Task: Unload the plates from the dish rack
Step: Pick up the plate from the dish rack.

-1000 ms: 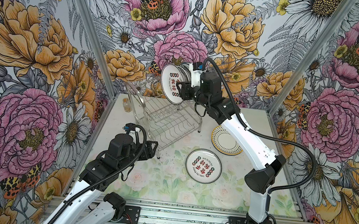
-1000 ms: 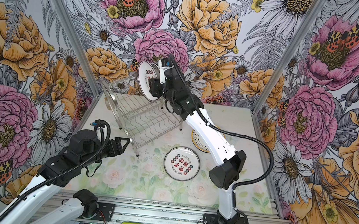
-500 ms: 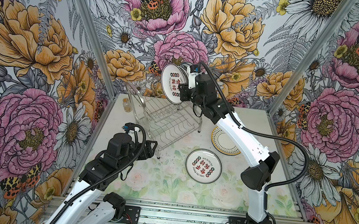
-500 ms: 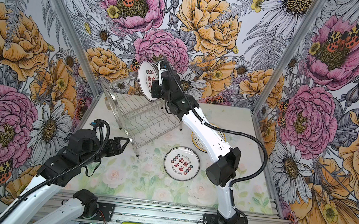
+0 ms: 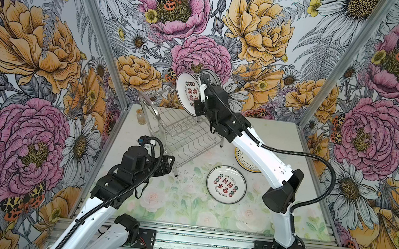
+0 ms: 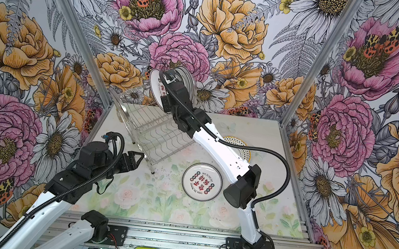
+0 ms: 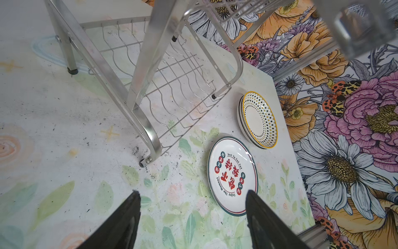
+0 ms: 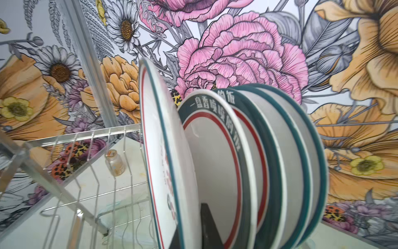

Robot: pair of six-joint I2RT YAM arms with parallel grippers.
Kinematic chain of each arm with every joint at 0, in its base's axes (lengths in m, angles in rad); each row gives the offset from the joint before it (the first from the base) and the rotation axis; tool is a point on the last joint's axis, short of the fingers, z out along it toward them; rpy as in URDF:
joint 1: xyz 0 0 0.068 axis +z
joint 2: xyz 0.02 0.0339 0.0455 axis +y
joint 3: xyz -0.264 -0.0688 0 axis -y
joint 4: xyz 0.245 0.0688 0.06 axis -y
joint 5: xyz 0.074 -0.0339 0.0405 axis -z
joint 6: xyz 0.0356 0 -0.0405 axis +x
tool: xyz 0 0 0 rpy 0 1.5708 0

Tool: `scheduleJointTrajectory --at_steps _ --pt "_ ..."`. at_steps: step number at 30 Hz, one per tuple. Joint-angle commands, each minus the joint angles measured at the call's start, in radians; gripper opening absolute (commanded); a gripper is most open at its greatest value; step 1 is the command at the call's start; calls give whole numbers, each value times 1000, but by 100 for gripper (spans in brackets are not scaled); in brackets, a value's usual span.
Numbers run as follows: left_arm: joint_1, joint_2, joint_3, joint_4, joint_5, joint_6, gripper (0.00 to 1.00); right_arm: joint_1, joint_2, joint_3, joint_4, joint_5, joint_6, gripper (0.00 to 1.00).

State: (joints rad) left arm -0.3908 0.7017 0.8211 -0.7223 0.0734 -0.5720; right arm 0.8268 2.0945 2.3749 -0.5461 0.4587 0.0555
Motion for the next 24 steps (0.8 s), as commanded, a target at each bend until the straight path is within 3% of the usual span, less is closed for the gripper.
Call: scheduleJointTrajectory --at_steps 1,3,15,24 --pt "12 4 32 -5 16 18 77 70 52 79 18 95 -115 4" --pt "13 7 34 -4 16 17 77 87 79 119 18 140 -147 0" --pt "23 30 42 3 16 19 77 141 112 200 130 267 -302 0" --pt "24 43 49 10 25 15 77 150 79 239 211 255 -300 0"
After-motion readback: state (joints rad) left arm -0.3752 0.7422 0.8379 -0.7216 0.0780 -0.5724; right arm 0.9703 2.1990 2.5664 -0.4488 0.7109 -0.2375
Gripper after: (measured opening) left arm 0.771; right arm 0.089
